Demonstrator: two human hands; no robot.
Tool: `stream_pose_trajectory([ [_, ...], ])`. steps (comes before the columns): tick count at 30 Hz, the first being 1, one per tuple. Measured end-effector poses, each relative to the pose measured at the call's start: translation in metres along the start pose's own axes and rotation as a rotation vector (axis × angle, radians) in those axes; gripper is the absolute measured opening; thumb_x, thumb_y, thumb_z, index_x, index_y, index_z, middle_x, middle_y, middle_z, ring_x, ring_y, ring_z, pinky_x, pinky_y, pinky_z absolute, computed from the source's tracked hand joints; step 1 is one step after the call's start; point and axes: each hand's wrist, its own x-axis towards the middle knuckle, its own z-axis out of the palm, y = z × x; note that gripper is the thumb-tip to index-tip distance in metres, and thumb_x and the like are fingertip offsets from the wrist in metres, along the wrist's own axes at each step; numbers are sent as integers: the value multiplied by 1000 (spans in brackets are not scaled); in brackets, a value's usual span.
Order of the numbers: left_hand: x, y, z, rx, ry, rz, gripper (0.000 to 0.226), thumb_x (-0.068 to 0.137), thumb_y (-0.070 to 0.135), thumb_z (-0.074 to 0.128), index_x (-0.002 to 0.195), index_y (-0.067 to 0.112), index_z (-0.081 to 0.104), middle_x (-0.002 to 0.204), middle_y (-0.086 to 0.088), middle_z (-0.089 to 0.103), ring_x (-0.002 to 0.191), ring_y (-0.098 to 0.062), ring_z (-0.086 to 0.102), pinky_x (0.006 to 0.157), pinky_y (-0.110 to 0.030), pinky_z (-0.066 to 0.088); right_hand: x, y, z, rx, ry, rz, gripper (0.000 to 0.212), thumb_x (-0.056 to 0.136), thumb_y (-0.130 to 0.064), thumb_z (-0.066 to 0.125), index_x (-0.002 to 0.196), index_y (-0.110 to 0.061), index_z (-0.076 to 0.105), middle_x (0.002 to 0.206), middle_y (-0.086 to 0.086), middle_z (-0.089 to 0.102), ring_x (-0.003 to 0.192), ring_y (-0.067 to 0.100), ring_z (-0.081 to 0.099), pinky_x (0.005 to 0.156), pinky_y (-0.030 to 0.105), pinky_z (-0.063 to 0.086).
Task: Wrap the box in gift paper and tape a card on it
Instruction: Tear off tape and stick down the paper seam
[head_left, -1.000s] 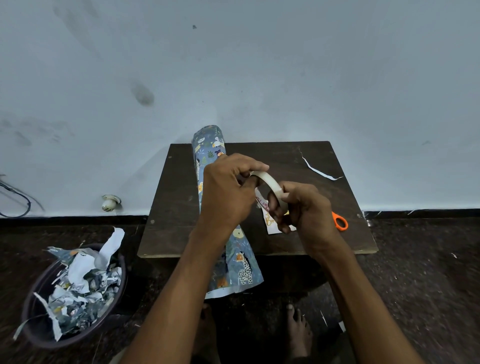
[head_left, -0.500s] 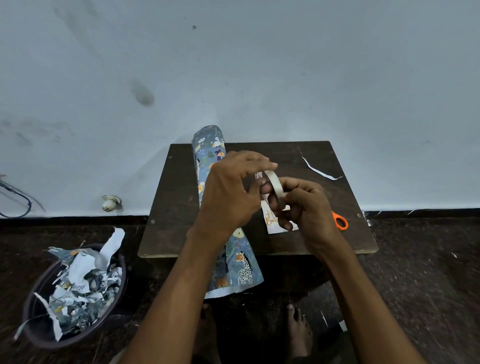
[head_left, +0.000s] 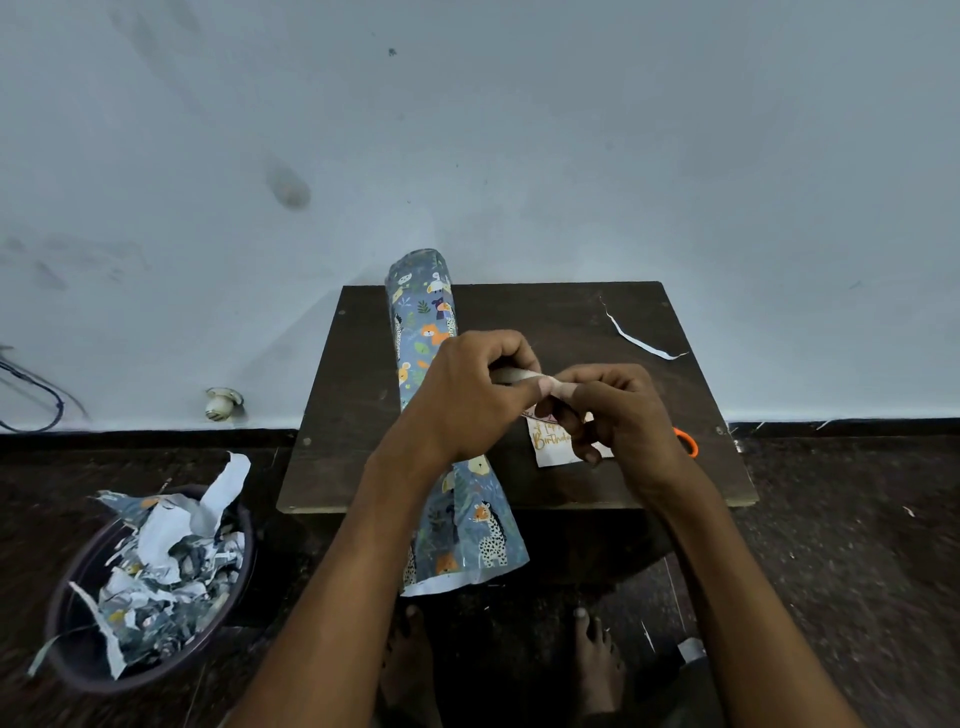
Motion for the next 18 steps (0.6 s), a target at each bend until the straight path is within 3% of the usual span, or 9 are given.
stream_pose_trajectory([
  [2, 1, 0, -2, -84, -52, -77, 16, 78, 27, 67, 72, 13, 68, 60, 8, 59, 57, -10, 50, 56, -32, 42, 0, -1, -1, 0, -10, -12, 25, 83, -15, 56, 71, -2, 74, 51, 5, 47, 46, 18, 37, 40, 22, 31],
  [4, 2, 0, -3, -140, -106, -117, 15, 77, 25, 64, 69, 13, 68, 63, -3, 63, 62, -15, 53, 61, -35, 42, 0, -1, -2, 7, -30, -14, 26, 82, -12, 53, 70, -3, 74, 51, 5, 48, 45, 17, 39, 40, 23, 33],
  [9, 4, 1, -6, -325, -120, -170, 25, 72, 18, 58, 76, -5, 66, 71, -30, 59, 62, -16, 51, 59, -24, 40, 0, -2, -6, 116, -109, 33, 33, 77, -8, 45, 79, 1, 77, 58, 15, 50, 54, 22, 43, 45, 26, 38],
  [14, 3, 5, -9, -604, -117, -252, 26, 69, 13, 49, 80, -6, 62, 72, -19, 49, 53, -12, 49, 58, -29, 35, -3, -8, -11, 333, -178, 103, 38, 76, -8, 40, 88, 6, 74, 63, 16, 53, 55, 22, 49, 39, 22, 37],
  [18, 0, 5, -12, -884, -86, -396, 17, 71, 12, 51, 72, 0, 63, 58, -6, 45, 53, -13, 37, 59, -31, 32, -3, -9, -12, 409, -169, 126, 38, 81, -10, 42, 91, 1, 77, 64, 11, 57, 57, 23, 56, 35, 18, 34],
])
